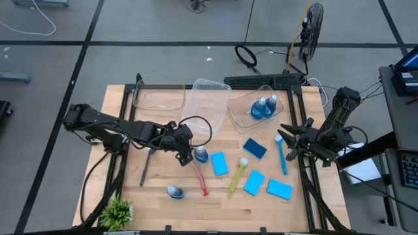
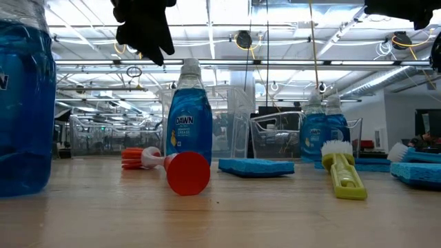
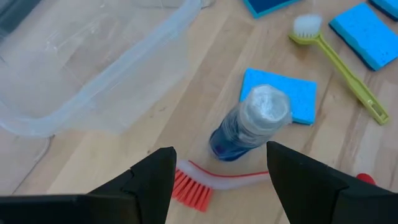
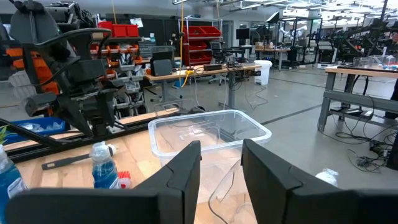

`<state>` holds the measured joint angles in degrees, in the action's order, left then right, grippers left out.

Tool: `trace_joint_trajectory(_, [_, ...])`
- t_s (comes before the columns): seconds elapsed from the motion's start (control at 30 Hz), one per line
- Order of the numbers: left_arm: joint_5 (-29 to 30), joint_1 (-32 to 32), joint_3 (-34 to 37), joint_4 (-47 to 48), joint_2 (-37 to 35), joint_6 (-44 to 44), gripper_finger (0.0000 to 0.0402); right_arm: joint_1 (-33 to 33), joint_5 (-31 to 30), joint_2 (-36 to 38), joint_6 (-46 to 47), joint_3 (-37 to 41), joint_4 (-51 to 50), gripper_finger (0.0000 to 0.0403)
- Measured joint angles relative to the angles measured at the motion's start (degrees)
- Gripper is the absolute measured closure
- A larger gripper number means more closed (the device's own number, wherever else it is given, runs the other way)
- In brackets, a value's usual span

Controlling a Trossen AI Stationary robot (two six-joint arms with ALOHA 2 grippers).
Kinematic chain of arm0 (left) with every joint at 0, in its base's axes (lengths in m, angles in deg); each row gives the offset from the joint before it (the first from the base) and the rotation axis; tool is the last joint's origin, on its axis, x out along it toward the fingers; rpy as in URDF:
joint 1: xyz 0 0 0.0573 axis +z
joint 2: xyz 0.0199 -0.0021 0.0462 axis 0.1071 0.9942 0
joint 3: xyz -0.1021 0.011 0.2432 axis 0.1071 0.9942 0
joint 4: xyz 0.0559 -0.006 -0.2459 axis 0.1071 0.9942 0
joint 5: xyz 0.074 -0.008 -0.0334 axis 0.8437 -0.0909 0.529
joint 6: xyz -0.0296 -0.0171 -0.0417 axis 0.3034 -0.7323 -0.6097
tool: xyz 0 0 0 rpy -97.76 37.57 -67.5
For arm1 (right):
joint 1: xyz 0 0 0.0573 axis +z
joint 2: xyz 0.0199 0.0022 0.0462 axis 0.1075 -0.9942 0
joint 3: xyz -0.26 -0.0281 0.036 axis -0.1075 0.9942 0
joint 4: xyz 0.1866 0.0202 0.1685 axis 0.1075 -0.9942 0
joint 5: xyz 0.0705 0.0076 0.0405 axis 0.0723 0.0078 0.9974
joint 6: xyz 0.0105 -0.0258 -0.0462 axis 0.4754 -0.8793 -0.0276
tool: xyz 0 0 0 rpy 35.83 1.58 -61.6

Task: Pick & Place Kitchen Sink Supplies
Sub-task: Put the blue dish soap into the right transparent bin

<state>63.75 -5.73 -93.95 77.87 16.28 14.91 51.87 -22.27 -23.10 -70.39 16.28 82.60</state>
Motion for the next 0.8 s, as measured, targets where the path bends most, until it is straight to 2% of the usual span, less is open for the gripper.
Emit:
trace_joint_trajectory(0.57, [0.42,0.39,0.00,-0.11,0.00,1.59,0.0147,0.00,0.00,0.00,0.00,0.00,0.00,0.0298])
trace_joint_trajectory(0.67, [0.90,0.55,0.00,-0.15,0.00,0.93,0.0135,0.00,0.00,0.00,0.02,0.00,0.00,0.0298])
trace_joint_trajectory(0.8, [2.38,1.03,0.50,-1.00,0.00,-0.37,0.0100,0.00,0.00,0.00,0.02,0.00,0.00,0.0298])
